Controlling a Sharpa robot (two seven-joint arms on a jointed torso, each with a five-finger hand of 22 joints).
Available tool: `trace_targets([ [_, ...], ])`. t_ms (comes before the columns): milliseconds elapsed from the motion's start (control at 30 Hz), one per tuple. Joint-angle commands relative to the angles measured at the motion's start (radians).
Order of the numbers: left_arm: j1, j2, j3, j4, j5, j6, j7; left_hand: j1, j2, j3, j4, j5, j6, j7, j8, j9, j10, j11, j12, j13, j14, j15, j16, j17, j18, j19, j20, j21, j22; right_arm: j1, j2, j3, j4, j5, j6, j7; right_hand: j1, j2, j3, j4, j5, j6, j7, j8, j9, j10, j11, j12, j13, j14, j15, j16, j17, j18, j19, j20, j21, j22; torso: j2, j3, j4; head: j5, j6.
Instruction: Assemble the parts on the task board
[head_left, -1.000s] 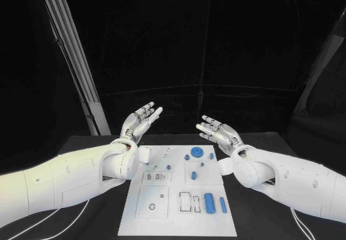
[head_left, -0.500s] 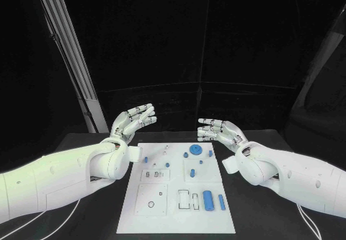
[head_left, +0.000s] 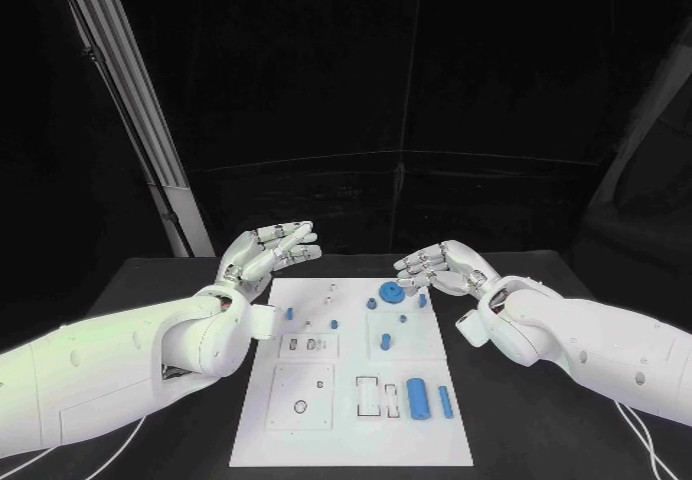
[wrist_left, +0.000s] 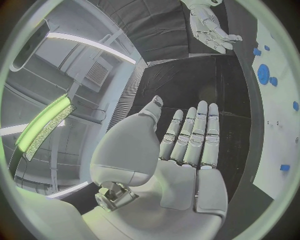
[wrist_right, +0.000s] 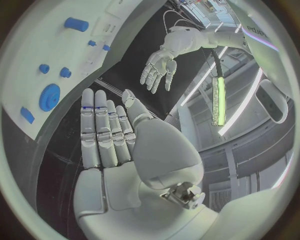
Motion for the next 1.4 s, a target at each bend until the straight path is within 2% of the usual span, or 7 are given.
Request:
trace_targets([
  [33, 0.002, -0.011, 0.001, 0.026, 0.002, 0.042, -0.002, 0.005, 0.003, -0.001, -0.005, -0.003, 0.008, 0.054, 0.003, 0.0, 0.004, 0.001, 0.005, -0.002, 0.004, 0.0, 0.006, -0.002, 0.012, 0.006, -0.001, 0.004, -0.001, 0.018, 0.01, 0.008, -0.001, -0.301, 0.017, -0.083, -0.001, -0.015, -0.008, -0.006, 0.012, 0.023, -0.01, -0.009, -0.002, 0.052, -0.017, -0.008, -0.001, 0.062, -0.02, 0.014, 0.012, 0.011, 0.027, -0.018, 0.054, 0.029, 0.028, 0.0025, 0.0031, -0.002, 0.006],
  [133, 0.002, -0.022, 0.001, 0.047, 0.016, 0.052, -0.002, 0.003, 0.004, -0.001, -0.006, -0.003, 0.007, 0.053, 0.002, -0.001, 0.001, 0.001, 0.004, -0.002, 0.003, 0.0, 0.005, -0.002, 0.011, 0.008, -0.001, 0.003, -0.002, 0.038, 0.02, 0.012, -0.003, -0.417, 0.007, -0.142, -0.006, -0.017, -0.014, -0.006, 0.022, 0.035, -0.011, -0.018, -0.003, 0.067, -0.023, -0.029, -0.002, 0.124, -0.034, 0.03, 0.028, 0.011, 0.051, -0.032, 0.106, 0.059, 0.044, 0.0011, 0.0056, -0.012, 0.018],
  [233, 0.002, -0.026, 0.001, 0.055, 0.023, 0.06, 0.0, 0.0, 0.007, -0.001, -0.007, -0.002, 0.005, 0.054, -0.001, -0.001, -0.005, 0.002, 0.002, -0.003, -0.001, 0.001, 0.003, -0.005, 0.011, 0.009, -0.001, 0.002, -0.004, 0.051, 0.026, 0.013, -0.001, -0.514, -0.006, -0.198, -0.003, -0.018, -0.016, -0.006, 0.023, 0.045, -0.016, -0.023, -0.003, 0.076, -0.029, -0.045, -0.001, 0.186, -0.048, 0.056, 0.05, 0.012, 0.082, -0.044, 0.156, 0.086, 0.057, -0.0019, 0.0137, -0.025, 0.029],
  [400, 0.003, -0.03, 0.001, 0.063, 0.028, 0.071, 0.001, 0.0, 0.007, -0.001, -0.008, -0.002, 0.005, 0.054, -0.002, -0.002, -0.006, 0.002, 0.002, -0.004, -0.003, 0.002, 0.003, -0.005, 0.011, 0.009, -0.001, 0.002, -0.004, 0.073, 0.044, 0.015, -0.01, -0.643, -0.016, -0.271, -0.012, -0.019, -0.022, -0.005, 0.021, 0.057, -0.022, -0.036, -0.004, 0.086, -0.035, -0.07, 0.0, 0.253, -0.061, 0.108, 0.096, 0.011, 0.11, -0.057, 0.236, 0.132, 0.072, -0.0012, 0.0196, -0.028, 0.029],
  [633, 0.003, -0.032, 0.001, 0.075, 0.03, 0.082, -0.002, 0.0, 0.008, -0.001, -0.009, -0.002, 0.005, 0.054, -0.002, -0.002, -0.006, 0.002, 0.002, -0.004, -0.003, 0.002, 0.002, -0.006, 0.011, 0.01, -0.001, 0.001, -0.004, 0.084, 0.061, 0.015, -0.007, -0.767, -0.007, -0.338, -0.032, -0.02, -0.037, -0.005, 0.022, 0.061, -0.021, -0.051, -0.004, 0.061, -0.037, -0.074, 0.001, 0.259, -0.063, 0.253, 0.192, 0.011, 0.123, -0.06, 0.342, 0.195, 0.092, -0.0039, 0.0265, -0.036, 0.035],
  [1000, 0.003, -0.032, 0.001, 0.083, 0.03, 0.08, 0.006, 0.0, 0.009, 0.0, -0.01, -0.002, 0.005, 0.053, -0.002, -0.002, -0.006, 0.002, 0.002, -0.004, -0.003, 0.002, 0.002, -0.006, 0.011, 0.011, -0.001, 0.001, -0.005, 0.092, 0.088, 0.016, -0.009, -0.876, 0.059, -0.411, -0.039, -0.005, -0.03, -0.003, -0.017, 0.05, -0.016, -0.051, -0.004, 0.02, -0.029, -0.073, 0.003, 0.242, -0.056, 0.488, 0.329, -0.04, 0.222, -0.05, 0.673, 0.602, 0.112, -0.0076, 0.0396, -0.037, 0.031],
  [1400, 0.003, -0.03, 0.001, 0.084, 0.046, 0.073, 0.002, 0.001, 0.017, 0.004, -0.013, -0.001, 0.005, 0.054, -0.003, -0.002, -0.007, 0.002, 0.003, -0.004, 0.0, 0.001, 0.005, -0.007, 0.011, 0.016, -0.001, 0.002, -0.006, 0.095, 0.11, 0.016, -0.017, -0.889, 0.084, -0.42, -0.039, 0.027, 0.003, -0.004, -0.036, 0.083, -0.023, -0.049, -0.003, 0.022, -0.032, -0.073, 0.0, 0.223, -0.057, 0.61, 0.427, -0.053, 0.238, -0.048, 0.758, 0.711, 0.125, -0.0109, 0.0465, -0.044, 0.034],
])
